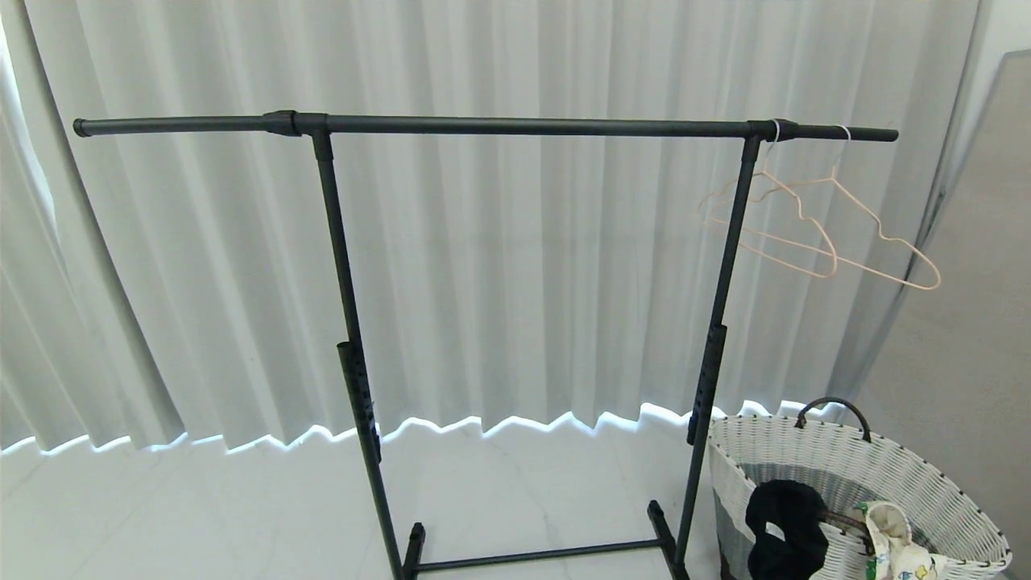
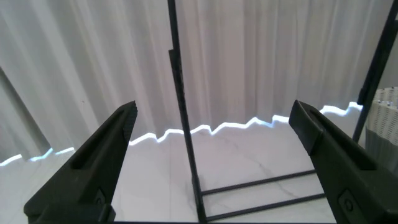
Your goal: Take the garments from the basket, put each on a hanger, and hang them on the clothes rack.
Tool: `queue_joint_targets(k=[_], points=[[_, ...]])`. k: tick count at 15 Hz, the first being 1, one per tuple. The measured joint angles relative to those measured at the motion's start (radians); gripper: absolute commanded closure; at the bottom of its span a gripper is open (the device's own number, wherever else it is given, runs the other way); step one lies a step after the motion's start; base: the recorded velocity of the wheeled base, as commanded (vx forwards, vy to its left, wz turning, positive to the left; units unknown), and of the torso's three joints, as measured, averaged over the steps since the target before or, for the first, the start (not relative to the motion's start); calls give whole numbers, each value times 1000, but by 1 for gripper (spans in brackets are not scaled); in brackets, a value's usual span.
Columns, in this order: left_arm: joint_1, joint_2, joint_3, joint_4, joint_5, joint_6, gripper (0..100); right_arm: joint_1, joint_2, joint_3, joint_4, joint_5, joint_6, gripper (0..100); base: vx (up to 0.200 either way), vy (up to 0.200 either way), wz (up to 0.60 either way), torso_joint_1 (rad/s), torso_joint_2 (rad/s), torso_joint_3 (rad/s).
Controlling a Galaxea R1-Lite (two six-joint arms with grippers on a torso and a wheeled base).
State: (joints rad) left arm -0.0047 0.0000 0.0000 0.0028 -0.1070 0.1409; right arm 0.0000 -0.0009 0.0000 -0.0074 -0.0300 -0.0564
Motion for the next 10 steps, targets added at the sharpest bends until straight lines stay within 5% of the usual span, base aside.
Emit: queue_joint_targets(k=[10], points=[[0, 0, 0, 0, 0, -9, 0, 0, 0, 0, 0, 0, 7, 0, 0, 0, 0, -44, 131, 82]])
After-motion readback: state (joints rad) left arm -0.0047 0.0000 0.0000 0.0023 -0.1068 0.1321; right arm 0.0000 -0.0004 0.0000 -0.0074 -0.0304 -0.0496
